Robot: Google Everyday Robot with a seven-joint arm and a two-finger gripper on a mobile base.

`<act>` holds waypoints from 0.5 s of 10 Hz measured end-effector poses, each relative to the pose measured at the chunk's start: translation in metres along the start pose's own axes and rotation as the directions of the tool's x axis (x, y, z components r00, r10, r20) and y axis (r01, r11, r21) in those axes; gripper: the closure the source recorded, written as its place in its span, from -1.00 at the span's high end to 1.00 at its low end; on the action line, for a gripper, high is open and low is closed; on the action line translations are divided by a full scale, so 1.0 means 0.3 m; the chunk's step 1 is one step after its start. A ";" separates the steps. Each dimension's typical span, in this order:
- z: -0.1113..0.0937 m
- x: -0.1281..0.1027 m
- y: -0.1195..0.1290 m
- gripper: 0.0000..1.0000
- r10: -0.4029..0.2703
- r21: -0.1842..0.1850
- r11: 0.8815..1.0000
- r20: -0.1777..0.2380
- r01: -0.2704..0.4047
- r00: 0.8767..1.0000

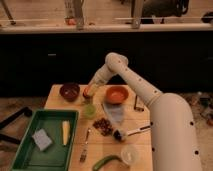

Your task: Place apple in metal cup

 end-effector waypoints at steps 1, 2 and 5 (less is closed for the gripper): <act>-0.001 0.000 0.000 0.52 0.000 0.000 1.000 0.000 0.000 1.000; 0.000 0.000 0.000 0.60 0.000 0.000 1.000 0.000 0.000 1.000; 0.003 0.002 0.001 0.60 0.001 -0.001 1.000 0.000 -0.001 1.000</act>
